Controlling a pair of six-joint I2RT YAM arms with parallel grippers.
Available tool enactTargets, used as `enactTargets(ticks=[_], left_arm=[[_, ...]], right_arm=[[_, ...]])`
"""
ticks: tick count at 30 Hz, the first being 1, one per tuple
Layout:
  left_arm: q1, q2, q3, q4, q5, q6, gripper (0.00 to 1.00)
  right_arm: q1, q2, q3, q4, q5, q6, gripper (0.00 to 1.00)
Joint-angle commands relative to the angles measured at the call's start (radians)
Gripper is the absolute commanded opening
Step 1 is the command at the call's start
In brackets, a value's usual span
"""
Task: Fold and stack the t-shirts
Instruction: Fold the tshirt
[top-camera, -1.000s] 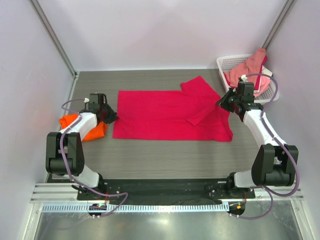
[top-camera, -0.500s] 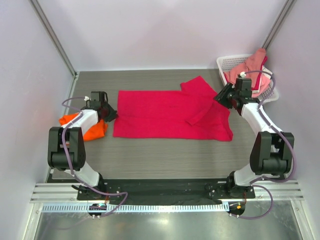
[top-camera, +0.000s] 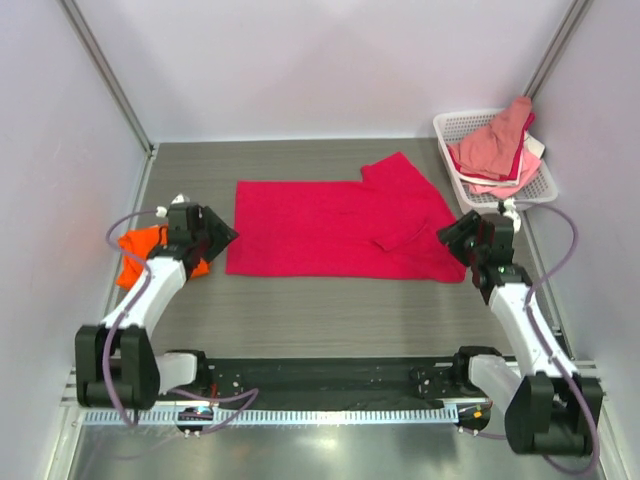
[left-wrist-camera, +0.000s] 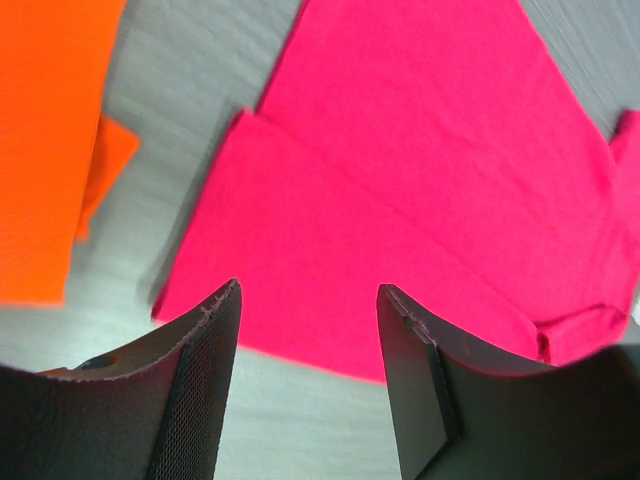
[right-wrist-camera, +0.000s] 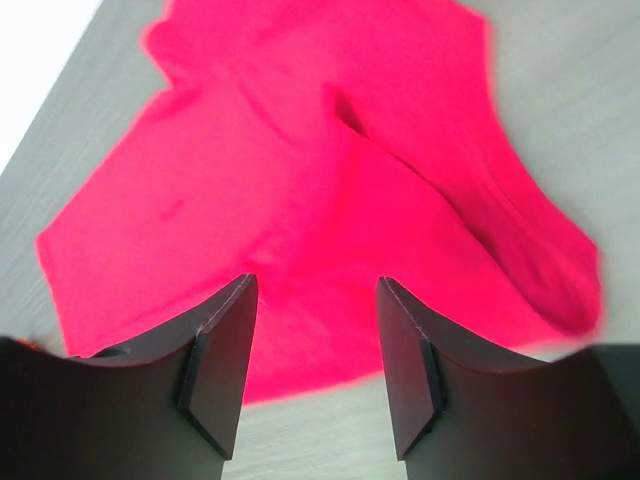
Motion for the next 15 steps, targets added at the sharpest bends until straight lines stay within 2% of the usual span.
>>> enactTargets(ticks=[1,3,7,15], left_arm=[[-0.004,-0.127,-0.102,0.002,-0.002,-0.04,0.57],[-0.004,-0.169,-0.138,-0.002,-0.007,-0.059,0.56],[-0.004,-0.238,-0.219,0.008,-0.024,-0.099,0.56],[-0.004,-0.278,-0.325,0.093,-0.004,-0.159,0.54]], right_arm=[[0.002,-0.109,-0.091,-0.059,0.108,0.118,0.56],[0.001,-0.178,-0.14,-0.105,0.138,0.161,0.54],[0.001,-0.215,-0.194,-0.124,0.151,0.202,0.53],[0.001,-0.157,-0.313,-0.028,0.136,0.276,0.5]])
